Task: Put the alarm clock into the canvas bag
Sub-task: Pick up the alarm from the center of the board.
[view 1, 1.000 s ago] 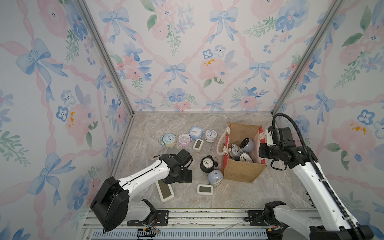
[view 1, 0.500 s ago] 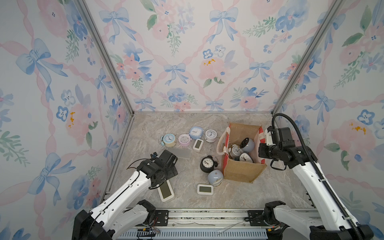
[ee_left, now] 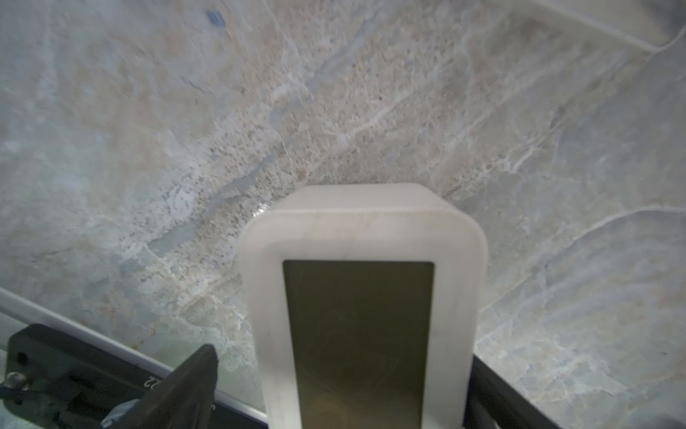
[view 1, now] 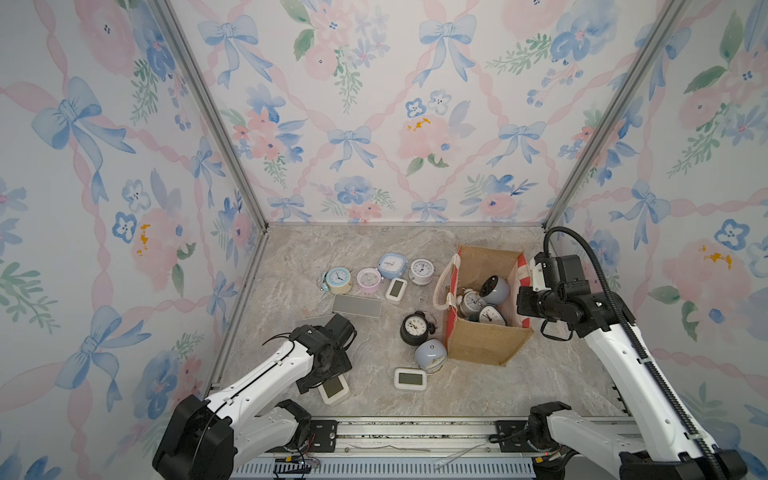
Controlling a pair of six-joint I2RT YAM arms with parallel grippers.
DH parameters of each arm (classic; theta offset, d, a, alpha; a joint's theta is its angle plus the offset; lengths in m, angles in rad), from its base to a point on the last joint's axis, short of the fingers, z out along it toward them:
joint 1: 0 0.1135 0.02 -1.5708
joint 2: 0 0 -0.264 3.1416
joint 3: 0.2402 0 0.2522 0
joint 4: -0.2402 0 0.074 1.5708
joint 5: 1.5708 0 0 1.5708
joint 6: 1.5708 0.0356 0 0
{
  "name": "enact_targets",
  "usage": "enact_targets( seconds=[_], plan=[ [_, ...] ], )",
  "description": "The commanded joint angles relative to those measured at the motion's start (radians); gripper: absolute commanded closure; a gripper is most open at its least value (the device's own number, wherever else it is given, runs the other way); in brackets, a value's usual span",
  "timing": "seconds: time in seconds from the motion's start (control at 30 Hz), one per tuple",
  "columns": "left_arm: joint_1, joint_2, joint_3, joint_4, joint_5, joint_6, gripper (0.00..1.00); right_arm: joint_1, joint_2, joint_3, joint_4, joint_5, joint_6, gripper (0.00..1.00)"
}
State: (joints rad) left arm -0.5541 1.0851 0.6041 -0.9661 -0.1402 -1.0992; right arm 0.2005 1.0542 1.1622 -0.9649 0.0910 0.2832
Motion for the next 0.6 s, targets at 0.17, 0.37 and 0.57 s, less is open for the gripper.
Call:
enact_targets(
  seconds=[0.17,0.37,0.57],
  plan=[
    [0.022,0.004,-0.046,0.102,0.095,0.07,0.14,0.016,-0.001,-0.001,-0.002,0.004,-0.01,0.86],
    [0.032,-0.019,-0.037,0.099,0.104,0.085,0.25,0.016,0.0,0.001,-0.006,0.006,-0.01,0.86],
    [0.043,-0.043,0.021,0.098,0.107,0.116,0.33,0.016,0.001,0.005,-0.008,0.007,-0.011,0.87]
  ],
)
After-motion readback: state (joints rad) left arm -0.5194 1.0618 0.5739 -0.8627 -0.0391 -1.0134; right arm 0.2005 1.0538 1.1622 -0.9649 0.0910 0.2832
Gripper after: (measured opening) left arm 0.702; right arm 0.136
